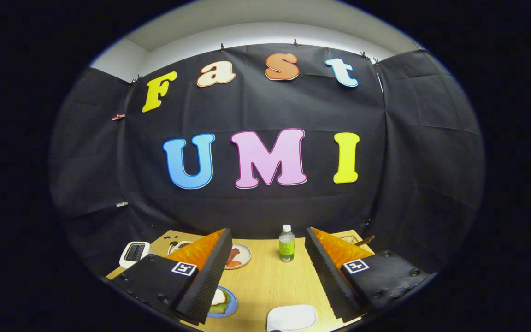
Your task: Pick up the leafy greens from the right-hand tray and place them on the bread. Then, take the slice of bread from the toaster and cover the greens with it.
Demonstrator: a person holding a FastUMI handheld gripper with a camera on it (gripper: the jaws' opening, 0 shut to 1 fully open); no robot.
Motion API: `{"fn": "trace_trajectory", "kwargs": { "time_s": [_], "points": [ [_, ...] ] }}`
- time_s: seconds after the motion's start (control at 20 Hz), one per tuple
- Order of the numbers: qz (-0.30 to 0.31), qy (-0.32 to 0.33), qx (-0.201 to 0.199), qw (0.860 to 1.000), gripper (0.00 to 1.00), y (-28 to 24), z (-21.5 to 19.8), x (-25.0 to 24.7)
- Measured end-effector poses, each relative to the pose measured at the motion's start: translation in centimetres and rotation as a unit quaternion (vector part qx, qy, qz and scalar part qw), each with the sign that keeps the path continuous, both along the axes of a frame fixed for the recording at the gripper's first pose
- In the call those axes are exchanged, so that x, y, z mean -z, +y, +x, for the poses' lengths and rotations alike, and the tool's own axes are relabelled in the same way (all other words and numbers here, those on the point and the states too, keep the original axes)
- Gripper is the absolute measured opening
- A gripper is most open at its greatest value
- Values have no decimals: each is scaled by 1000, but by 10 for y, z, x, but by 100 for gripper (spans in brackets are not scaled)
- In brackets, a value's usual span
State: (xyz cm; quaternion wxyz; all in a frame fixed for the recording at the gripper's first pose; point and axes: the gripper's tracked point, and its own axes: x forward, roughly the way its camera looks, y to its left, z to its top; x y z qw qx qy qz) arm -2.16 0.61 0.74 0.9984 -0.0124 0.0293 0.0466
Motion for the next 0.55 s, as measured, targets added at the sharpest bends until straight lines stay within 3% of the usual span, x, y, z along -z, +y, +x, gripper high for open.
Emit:
{"fn": "trace_trajectory", "kwargs": {
  "time_s": [0.55],
  "points": [
    [-4,9,-8,1000,99,1,2,7]
  ]
}}
